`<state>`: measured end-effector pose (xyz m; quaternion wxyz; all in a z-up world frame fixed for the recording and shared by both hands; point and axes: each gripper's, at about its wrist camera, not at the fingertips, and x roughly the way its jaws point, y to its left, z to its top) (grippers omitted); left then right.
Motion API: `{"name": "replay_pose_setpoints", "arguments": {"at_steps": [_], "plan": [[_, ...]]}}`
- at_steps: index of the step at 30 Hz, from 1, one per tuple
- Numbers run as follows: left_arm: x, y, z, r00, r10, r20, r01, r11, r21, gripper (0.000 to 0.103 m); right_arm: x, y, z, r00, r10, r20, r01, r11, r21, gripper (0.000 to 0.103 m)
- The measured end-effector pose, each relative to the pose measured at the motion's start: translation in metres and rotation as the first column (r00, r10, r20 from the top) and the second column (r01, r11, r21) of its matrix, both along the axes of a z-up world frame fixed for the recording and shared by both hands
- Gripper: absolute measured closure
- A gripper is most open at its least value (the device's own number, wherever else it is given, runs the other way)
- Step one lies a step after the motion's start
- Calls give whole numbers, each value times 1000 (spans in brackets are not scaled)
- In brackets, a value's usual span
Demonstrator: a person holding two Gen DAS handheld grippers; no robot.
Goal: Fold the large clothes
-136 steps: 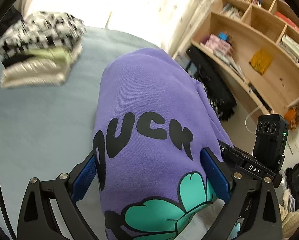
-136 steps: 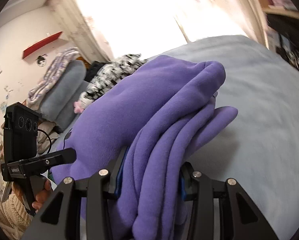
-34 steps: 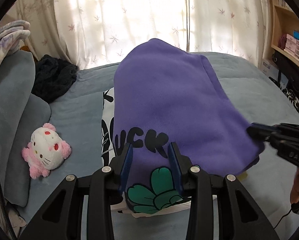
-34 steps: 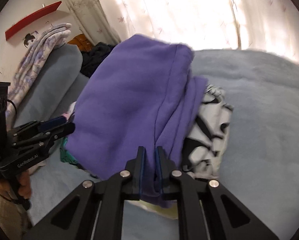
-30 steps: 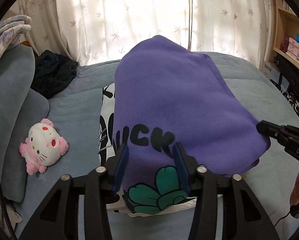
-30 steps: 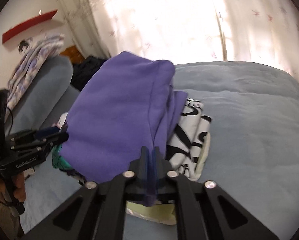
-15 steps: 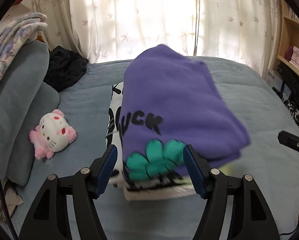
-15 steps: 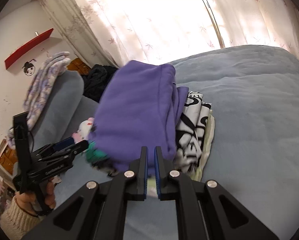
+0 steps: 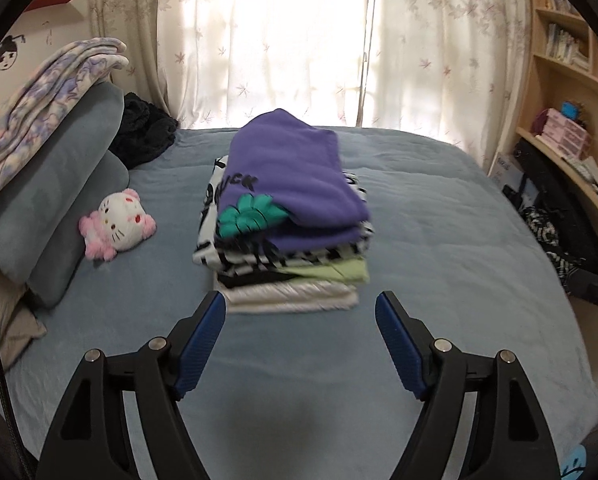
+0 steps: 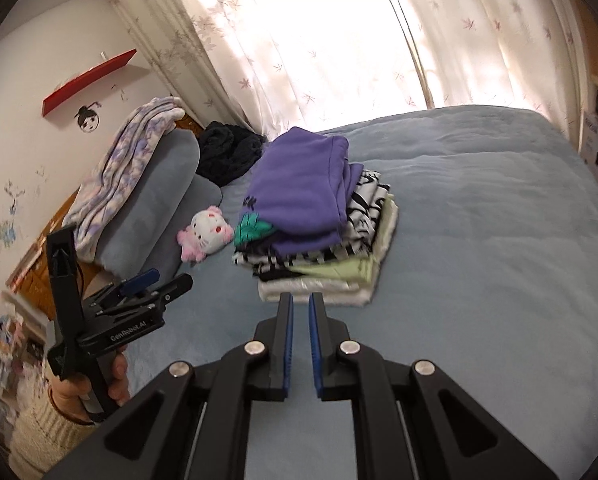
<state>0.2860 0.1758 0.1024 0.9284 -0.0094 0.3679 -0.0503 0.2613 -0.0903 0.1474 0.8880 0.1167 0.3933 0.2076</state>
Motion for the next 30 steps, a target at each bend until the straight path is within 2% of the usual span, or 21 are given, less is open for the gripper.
{"name": "replay_pose_setpoints", "arguments": {"at_steps": [4,7,14,15,16,18,23,27,30], "plan": [[-58,-22,-3,999,-27,17,27,1000,2,24,-46,-12,-10,1000,-1,-4,1,999,-53,95],[-96,-37,-11,998,-46,33,47,999,-12,18,-79,-20,-24,1000,1,-10,-2,997,-83,95],[-169,-73,-52,998,-44,55,47,998,-52,13,-145,-33,-74,999,-32,0,31,989,-147,94],[-177,-79,-61,998,-38,54,40,998,-45,13,-153,-33,-82,999,-41,0,41,986,-160,88],[-184,-84,-69,998,-31,51,33,999,-38,13,-159,-33,-88,999,-51,1,51,984,-169,77],[-194,-92,-85,999,-13,44,14,999,-32,13,-178,-36,-104,997,-77,11,78,982,-170,65],[-215,-115,-122,1000,2,-25,-3,998,-65,13,-207,-42,-133,989,-146,-16,142,978,-150,63],[-225,-130,-138,999,-14,-49,12,999,-42,13,-223,-44,-145,985,-169,-16,164,972,-166,62],[-235,-137,-143,998,-21,-51,19,999,-31,13,-234,-50,-149,979,-202,1,200,965,-169,52]]}}
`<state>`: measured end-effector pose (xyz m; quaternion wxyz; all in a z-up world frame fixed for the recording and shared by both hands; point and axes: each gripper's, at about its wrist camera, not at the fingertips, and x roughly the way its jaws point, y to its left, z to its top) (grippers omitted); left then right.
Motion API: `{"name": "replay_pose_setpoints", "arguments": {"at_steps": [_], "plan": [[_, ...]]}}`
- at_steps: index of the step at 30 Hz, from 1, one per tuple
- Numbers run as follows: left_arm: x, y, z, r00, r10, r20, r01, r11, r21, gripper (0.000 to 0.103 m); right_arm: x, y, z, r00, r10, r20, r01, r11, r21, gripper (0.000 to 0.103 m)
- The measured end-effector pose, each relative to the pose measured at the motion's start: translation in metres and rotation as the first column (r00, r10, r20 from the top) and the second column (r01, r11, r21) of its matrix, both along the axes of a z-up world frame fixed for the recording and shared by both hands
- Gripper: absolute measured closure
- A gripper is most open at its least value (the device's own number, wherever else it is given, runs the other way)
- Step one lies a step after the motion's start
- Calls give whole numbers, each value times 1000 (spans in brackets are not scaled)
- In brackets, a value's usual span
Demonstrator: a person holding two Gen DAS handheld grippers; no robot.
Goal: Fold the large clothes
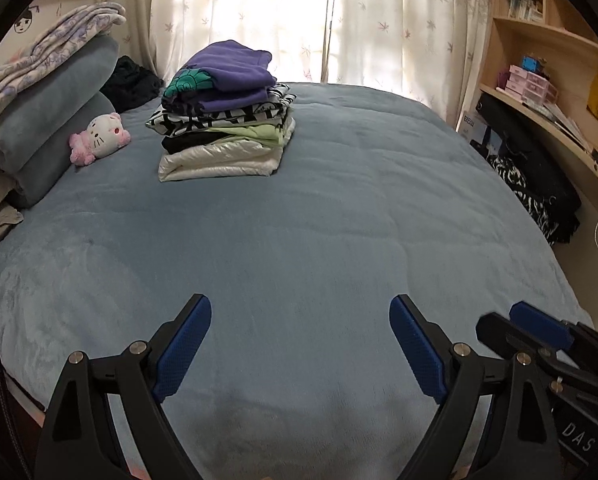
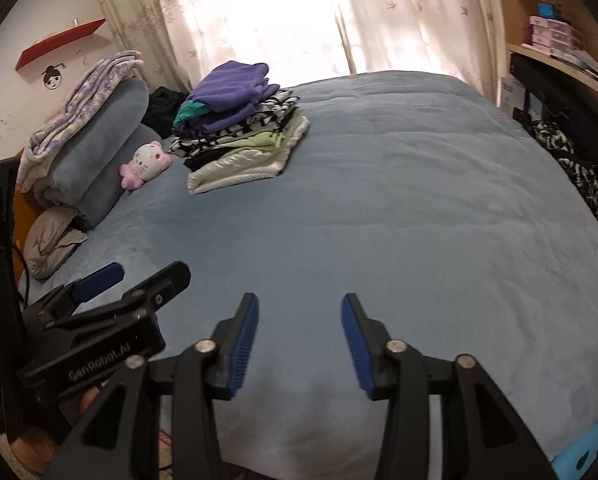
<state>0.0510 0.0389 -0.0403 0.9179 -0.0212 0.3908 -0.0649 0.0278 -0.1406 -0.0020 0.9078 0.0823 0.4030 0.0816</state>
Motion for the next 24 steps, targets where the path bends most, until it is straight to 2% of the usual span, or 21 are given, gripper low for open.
{"name": "replay_pose_setpoints", "arguments": {"at_steps": [3,24], "plan": [[-6,-4,-4,1000,-11,-16,12,1000,11,13,-5,-4,-1,1000,-18,20,18,1000,-5,47],[-21,-2,-2,1000,24,0,-24,999,29,13,-11,-9,-7,999,-26,29,25,1000,18,46]]}}
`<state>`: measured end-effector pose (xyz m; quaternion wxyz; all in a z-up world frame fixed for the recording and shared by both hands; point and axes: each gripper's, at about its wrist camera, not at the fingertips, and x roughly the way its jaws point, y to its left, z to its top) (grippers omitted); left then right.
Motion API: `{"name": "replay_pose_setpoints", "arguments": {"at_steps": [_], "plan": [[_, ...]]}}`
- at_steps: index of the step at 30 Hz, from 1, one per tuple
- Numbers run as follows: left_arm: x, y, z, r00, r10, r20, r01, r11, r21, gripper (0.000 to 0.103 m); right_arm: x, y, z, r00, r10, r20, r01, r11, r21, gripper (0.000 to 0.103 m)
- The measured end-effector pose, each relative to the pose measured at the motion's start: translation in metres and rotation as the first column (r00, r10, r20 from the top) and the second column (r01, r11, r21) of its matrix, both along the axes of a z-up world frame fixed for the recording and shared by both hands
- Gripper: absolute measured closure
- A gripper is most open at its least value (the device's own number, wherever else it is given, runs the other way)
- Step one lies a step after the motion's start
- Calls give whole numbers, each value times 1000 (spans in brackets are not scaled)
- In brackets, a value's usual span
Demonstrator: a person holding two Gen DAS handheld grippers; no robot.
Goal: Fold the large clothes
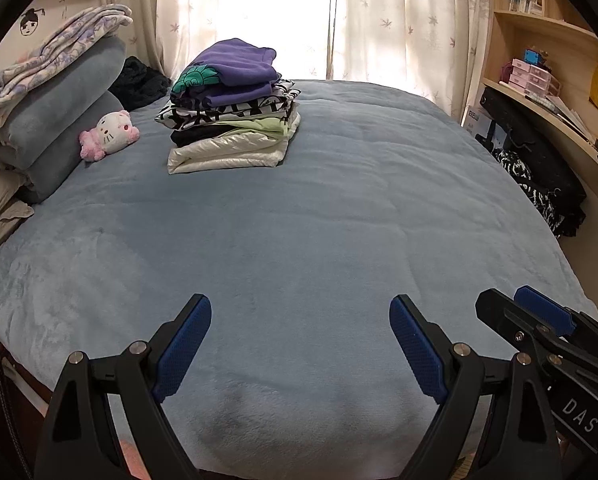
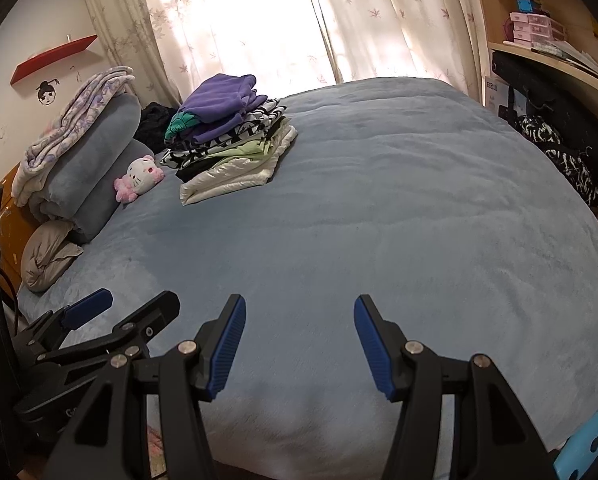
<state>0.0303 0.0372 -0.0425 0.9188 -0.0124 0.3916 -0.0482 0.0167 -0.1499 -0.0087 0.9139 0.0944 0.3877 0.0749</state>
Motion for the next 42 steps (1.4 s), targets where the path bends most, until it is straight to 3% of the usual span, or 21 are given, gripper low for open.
{"name": "replay_pose_setpoints", "arguments": {"at_steps": [42], "plan": [[-1,4,-10,999,30,-27,-30,1000,0,14,1,3,-10,1000,-7,-14,7,1000,3,46]]}}
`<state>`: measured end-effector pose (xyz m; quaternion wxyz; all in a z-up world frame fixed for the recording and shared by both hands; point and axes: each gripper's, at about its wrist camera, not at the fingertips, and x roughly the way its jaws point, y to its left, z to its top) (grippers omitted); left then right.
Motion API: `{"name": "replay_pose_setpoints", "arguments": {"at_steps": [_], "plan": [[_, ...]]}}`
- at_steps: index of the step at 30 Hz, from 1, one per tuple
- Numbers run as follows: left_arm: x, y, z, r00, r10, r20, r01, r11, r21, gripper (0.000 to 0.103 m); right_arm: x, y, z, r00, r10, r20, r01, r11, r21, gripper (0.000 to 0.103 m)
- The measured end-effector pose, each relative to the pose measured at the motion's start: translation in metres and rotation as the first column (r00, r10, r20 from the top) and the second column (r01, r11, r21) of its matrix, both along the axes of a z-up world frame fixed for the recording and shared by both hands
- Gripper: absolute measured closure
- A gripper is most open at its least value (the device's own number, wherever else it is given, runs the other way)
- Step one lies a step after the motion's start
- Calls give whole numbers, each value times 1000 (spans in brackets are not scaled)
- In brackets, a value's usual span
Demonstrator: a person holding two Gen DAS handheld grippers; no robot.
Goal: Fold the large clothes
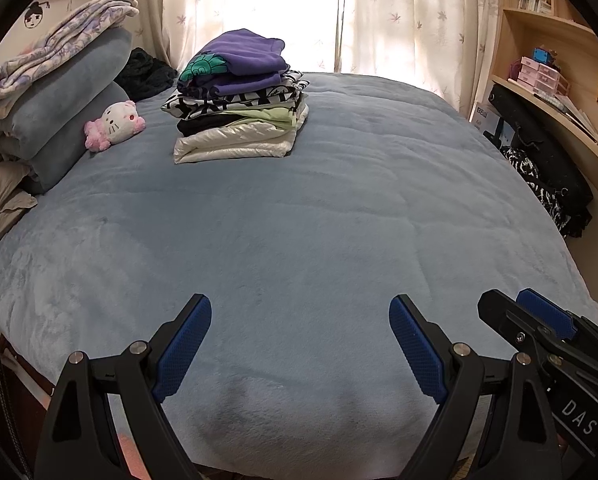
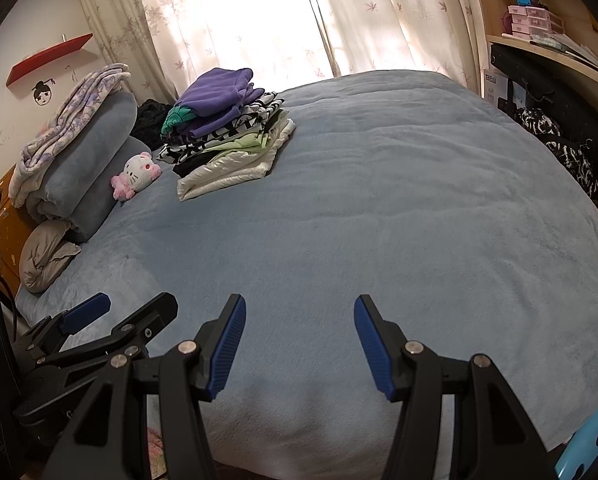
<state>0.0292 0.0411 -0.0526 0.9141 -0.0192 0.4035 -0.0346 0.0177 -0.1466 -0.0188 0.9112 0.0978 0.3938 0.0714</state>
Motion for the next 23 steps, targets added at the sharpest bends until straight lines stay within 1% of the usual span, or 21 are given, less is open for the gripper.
{"name": "replay_pose_setpoints", "arguments": {"at_steps": [15,23], "plan": [[-1,0,0,1000,5,1,-5,1000,4,14,1,1,1,1000,-1,-2,1,1000,0,46],[0,3,-2,1000,8,-17,-8,1000,1,14,2,7,-8,1000,2,-16,-2,1000,-2,46]]}}
